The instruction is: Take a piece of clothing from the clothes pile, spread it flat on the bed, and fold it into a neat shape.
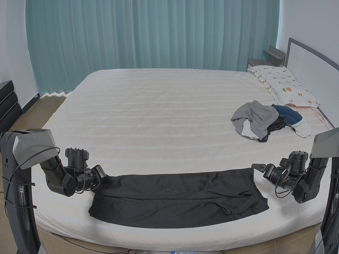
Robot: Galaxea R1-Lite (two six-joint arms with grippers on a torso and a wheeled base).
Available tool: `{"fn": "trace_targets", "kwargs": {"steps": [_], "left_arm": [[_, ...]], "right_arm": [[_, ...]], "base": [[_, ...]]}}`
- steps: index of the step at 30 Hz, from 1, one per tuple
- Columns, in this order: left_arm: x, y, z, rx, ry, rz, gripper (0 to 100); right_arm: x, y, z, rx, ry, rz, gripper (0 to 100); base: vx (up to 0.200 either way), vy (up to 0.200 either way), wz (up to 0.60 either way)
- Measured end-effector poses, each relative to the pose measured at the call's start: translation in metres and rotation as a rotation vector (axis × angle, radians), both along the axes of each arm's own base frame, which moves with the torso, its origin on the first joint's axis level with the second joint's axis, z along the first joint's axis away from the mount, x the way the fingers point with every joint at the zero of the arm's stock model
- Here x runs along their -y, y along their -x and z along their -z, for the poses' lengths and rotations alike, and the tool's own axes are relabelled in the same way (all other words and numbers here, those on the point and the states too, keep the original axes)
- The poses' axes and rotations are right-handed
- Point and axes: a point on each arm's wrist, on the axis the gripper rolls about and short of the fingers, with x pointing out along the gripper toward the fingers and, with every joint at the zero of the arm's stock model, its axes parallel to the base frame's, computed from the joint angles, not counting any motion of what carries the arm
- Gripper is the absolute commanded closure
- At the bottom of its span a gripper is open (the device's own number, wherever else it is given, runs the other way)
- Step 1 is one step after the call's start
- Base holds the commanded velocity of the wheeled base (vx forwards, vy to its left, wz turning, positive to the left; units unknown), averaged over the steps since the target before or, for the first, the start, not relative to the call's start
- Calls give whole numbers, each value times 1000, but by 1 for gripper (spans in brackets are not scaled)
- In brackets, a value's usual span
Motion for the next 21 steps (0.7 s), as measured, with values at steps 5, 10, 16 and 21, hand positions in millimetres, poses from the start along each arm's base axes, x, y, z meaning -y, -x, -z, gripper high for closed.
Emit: {"fn": "trace_targets", "kwargs": {"steps": [5,10,16,21], "left_arm": [[-12,-4,-4,44,47,-94,100],[-15,-3,-3,47,51,-110,100],[-13,-2,-2,43,48,-102,100],[-13,-2,-2,40,48,-100,0]], "right_arm": [[1,0,1,-2,0,3,0],[1,0,1,-3,0,4,0],[1,0,2,-4,0,4,0],[1,0,2,-7,0,2,0]], "base": [[0,0,0],[0,0,0],[0,0,0],[0,0,0]]}}
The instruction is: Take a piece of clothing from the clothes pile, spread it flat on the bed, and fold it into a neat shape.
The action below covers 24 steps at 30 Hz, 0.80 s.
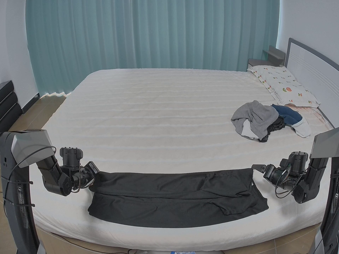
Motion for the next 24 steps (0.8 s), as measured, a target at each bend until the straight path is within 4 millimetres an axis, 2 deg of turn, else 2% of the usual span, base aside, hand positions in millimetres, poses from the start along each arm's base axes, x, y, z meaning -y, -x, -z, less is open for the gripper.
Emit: {"fn": "trace_targets", "kwargs": {"steps": [5,10,22,23,24], "left_arm": [[0,0,0,3,3,-1,0],[-1,2,-1,1,11,-5,0],[-5,3,-11,22,17,-14,0],[-5,3,-11,22,17,-14,0],[-5,3,-11,22,17,-14,0]], "right_arm": [[-1,1,1,-7,-15,-13,0],[-12,3,3,-28,-40,-45,0],[-25,-2,22,-83,-41,-80,0],[-26,-3,24,-94,-41,-82,100],[-26,-5,26,-98,-41,-83,100]], "base": [[0,0,0],[0,0,0],[0,0,0],[0,0,0],[0,0,0]]}}
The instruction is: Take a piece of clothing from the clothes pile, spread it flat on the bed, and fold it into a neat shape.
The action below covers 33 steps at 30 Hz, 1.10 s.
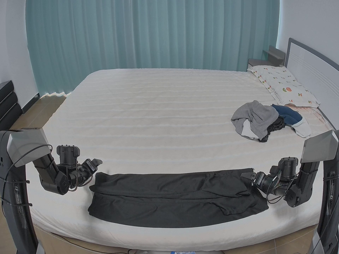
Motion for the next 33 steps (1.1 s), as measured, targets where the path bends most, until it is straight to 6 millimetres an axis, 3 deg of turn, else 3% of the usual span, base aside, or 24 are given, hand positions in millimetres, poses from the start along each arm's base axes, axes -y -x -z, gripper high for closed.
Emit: {"fn": "trace_targets", "kwargs": {"steps": [19,20,33], "left_arm": [[1,16,6,-89,4,97,0],[2,19,6,-93,10,116,0],[7,38,6,-119,-50,245,0]], "right_arm": [[15,-7,1,15,3,54,100],[16,-7,1,15,3,55,0],[22,-5,-4,23,-5,66,0]], "base": [[0,0,0],[0,0,0],[0,0,0]]}}
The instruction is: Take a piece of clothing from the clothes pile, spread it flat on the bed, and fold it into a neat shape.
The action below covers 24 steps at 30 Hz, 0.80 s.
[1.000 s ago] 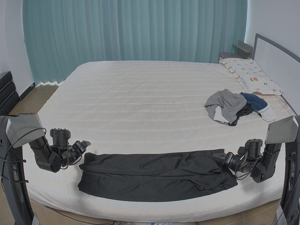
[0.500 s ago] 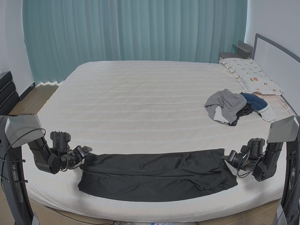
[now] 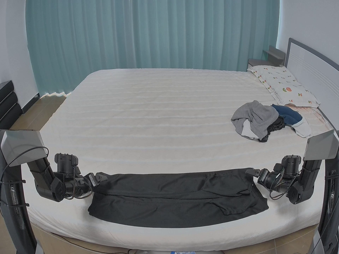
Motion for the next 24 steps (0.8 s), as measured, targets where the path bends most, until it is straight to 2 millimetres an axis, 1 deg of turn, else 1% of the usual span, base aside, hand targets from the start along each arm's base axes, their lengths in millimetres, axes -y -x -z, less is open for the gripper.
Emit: {"fn": "trace_targets", "kwargs": {"steps": [5,11,24], "left_arm": [[5,-3,-2,31,8,44,0],[8,-4,2,46,-47,134,0],[11,4,11,16,-93,181,0]], "right_arm": [[2,0,-3,3,-11,12,0],[2,0,-4,5,-16,15,0],[2,0,-5,5,-16,13,0]], "base": [[0,0,0],[0,0,0],[0,0,0]]}}
